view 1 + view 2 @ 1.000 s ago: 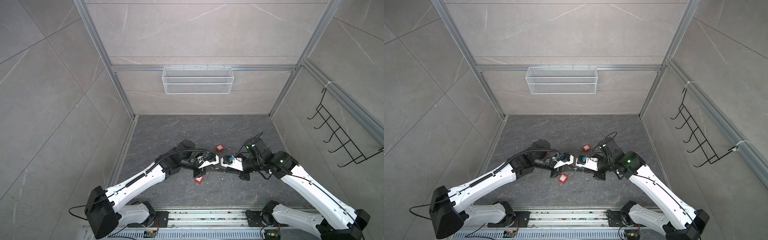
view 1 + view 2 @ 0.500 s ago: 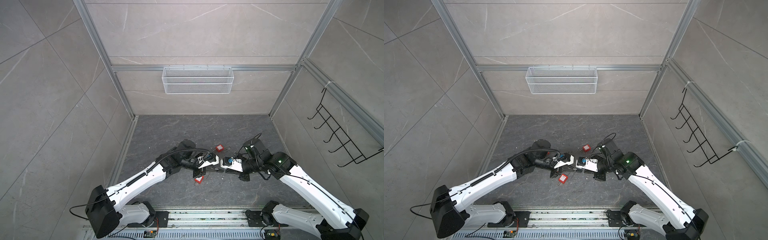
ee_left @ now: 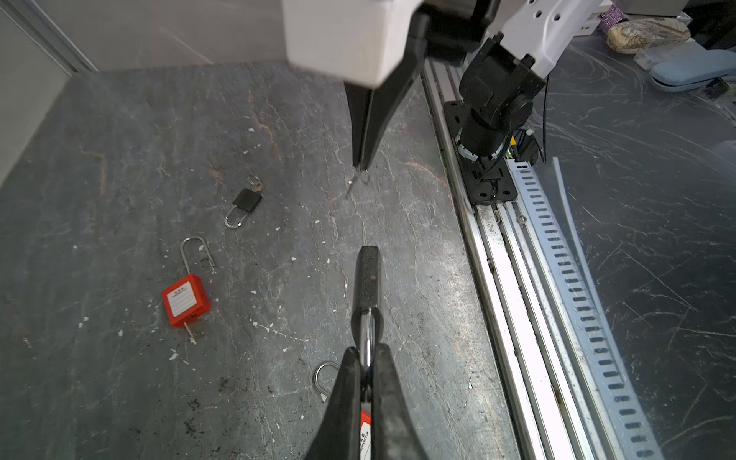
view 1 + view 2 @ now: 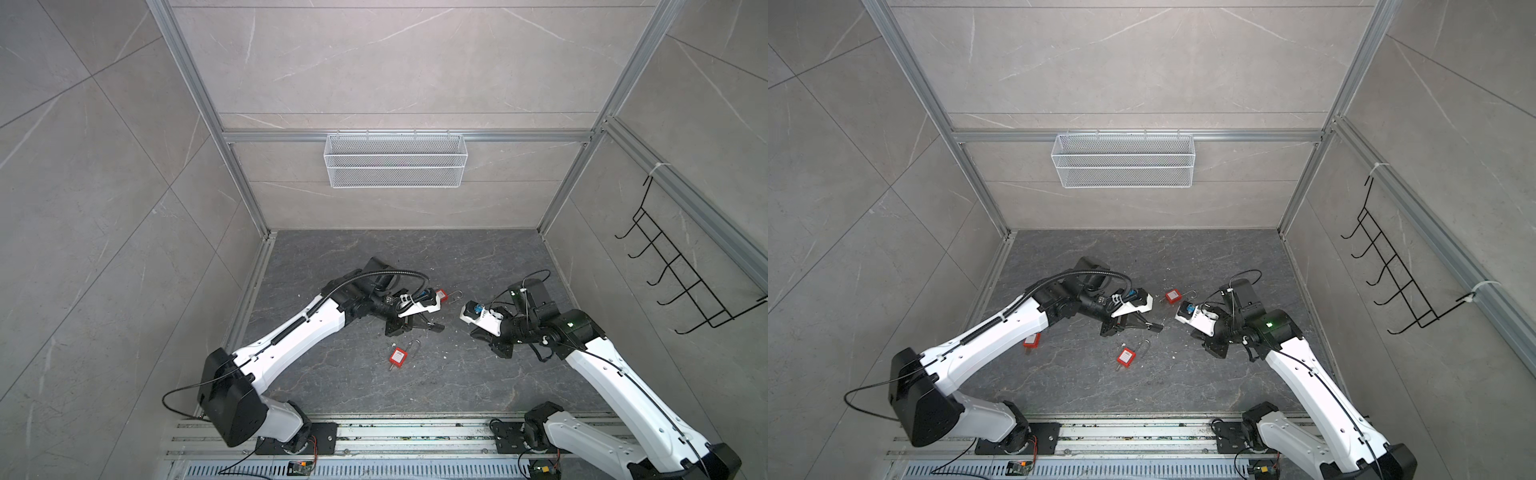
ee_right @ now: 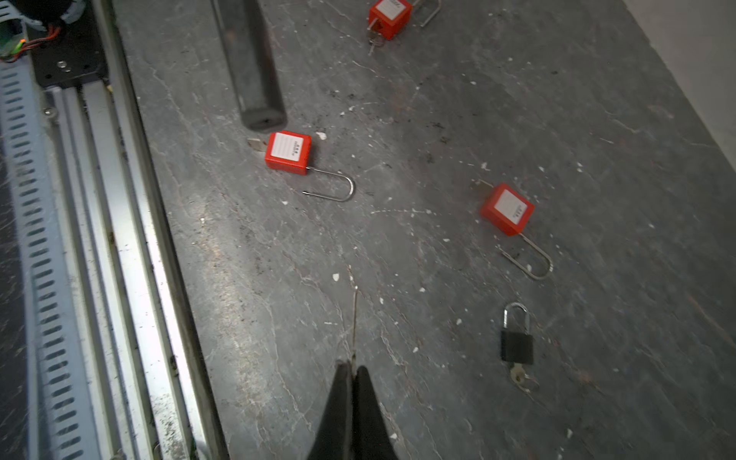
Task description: Lock with the key
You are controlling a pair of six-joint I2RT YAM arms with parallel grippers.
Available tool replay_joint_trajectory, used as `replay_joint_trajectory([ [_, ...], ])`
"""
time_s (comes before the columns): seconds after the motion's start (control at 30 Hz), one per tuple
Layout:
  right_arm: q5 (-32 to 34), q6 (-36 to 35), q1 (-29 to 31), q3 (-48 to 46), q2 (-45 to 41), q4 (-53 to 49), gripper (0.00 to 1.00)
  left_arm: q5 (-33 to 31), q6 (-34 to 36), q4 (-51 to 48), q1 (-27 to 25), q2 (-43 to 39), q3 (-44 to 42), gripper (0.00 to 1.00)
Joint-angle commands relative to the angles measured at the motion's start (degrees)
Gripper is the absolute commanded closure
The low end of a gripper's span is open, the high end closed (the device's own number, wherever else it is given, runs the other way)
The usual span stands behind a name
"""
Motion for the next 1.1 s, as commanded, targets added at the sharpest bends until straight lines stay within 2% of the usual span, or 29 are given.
replay_joint_trajectory([
  [0.0,2.28,1.52,-2.82,-1.51,-1.41,1.13,1.0,1.59,4.17,-10.8,0.11,6.16,6.31,1.0],
  [0.13,6.0,3.44,-3.93,-1.22,-2.7,0.92,1.0,0.53,6.8,-20.05,-0.1,15.09,14.7,1.0],
  [0.27,5.12,4.61,-4.06,0.36,-2.4,-1.91,1.0,-2.9,9.31,-25.23,-1.08,22.51,20.81,1.0],
  [0.37,6.93,4.62,-4.03,0.45,-2.47,-3.61,1.0,-5.31,10.59,-29.72,-2.45,28.33,26.2,1.0],
  [0.57,9.94,4.88,-4.05,-0.8,-3.4,-4.37,1.0,-9.23,8.67,-32.67,-4.34,36.04,32.72,1.0],
  [0.67,11.05,5.9,-4.1,-1.95,-4.08,-3.69,1.0,-11.73,8.24,-33.69,-5.54,38.4,34.12,1.0],
  [0.9,15.12,7.15,-4.08,-3.3,-6.07,-3.67,1.0,-12.82,6.06,-34.71,-7.34,42.03,35.62,1.0],
  [1.07,15.12,7.42,-4.18,-3.73,-6.41,-4.13,1.0,-12.82,4.0,-34.23,-8.39,45.0,37.23,1.0],
])
